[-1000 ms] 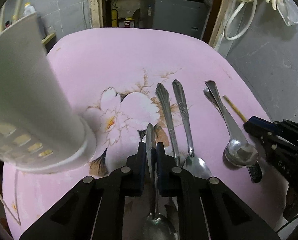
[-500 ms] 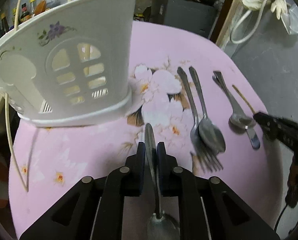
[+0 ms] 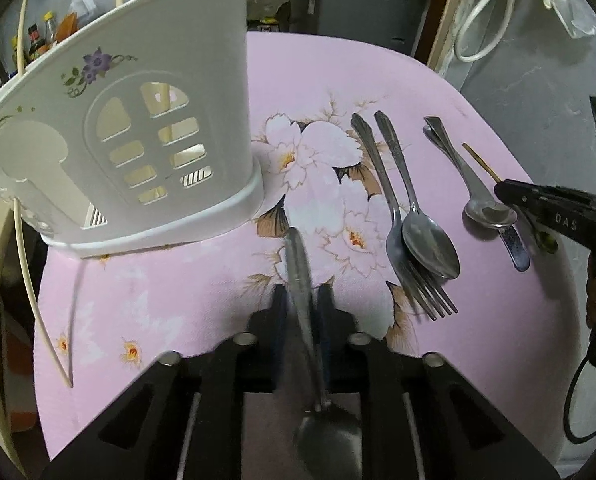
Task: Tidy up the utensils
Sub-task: 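Lift the silver spoon with the left gripper while the right gripper lifts the gold spoon, then lower the silver spoon into the white basket while the right gripper lowers the gold spoon there, then open both grippers and withdraw them from the basket toward the utensils, then close the right gripper on the patterned flat spoon while the left gripper grasps a fork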
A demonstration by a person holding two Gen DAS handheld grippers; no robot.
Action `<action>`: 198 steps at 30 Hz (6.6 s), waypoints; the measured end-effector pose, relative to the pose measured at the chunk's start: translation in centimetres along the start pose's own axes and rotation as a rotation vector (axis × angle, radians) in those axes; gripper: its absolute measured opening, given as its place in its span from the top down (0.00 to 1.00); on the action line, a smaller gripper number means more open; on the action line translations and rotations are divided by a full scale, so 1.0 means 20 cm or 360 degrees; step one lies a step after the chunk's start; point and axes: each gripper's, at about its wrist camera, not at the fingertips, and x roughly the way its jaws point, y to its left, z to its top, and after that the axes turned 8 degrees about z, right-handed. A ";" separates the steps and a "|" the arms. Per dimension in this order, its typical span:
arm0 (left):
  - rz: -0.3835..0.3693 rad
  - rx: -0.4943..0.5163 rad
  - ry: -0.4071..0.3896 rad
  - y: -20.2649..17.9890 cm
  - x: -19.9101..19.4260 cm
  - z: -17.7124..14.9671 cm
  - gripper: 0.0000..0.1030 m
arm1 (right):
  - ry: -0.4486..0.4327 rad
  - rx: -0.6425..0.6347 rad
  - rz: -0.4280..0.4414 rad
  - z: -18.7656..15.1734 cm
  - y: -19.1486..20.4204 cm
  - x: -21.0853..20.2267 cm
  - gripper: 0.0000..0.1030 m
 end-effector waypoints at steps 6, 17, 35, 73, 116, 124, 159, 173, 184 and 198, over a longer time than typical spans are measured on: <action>-0.0121 -0.0167 -0.0140 0.08 -0.09 -0.04 0.94 | -0.0168 0.0023 0.0080 -0.04 0.01 -0.11 0.97; -0.0143 -0.0243 -0.0556 0.09 -0.38 -0.09 0.94 | -0.0630 -0.0057 0.0120 -0.10 0.19 -0.40 0.97; -0.0066 -0.0418 -0.1013 0.34 -0.76 0.19 0.94 | -0.0993 -0.0171 0.0313 0.19 0.48 -0.67 0.97; 0.0081 -0.0437 -0.0865 0.94 -0.55 0.23 1.00 | -0.0830 -0.0220 0.0394 0.39 1.05 -0.23 0.97; 0.0043 -0.0487 -0.1129 0.65 -0.80 0.21 0.09 | -0.1214 -0.0041 0.0270 0.24 0.69 -0.68 0.00; -0.0031 -0.0394 -0.1159 0.43 -0.78 0.21 0.09 | -0.1239 -0.0026 0.0128 0.14 0.50 -0.78 0.00; -0.0061 -0.0079 -0.0519 -0.14 -0.09 0.24 0.49 | -0.0419 0.0084 -0.0016 -0.10 -0.06 -0.21 0.33; -0.0178 -0.0117 -0.0199 -0.06 0.13 0.31 0.68 | -0.0252 -0.0052 0.0027 -0.08 0.02 -0.07 0.33; -0.0215 -0.0107 -0.0164 -0.05 0.13 0.31 0.75 | -0.0167 -0.0256 -0.0029 -0.09 0.16 0.01 0.33; -0.0122 0.0114 -0.0090 -0.20 0.21 0.38 0.79 | -0.0193 -0.0276 -0.0100 -0.11 0.23 -0.02 0.84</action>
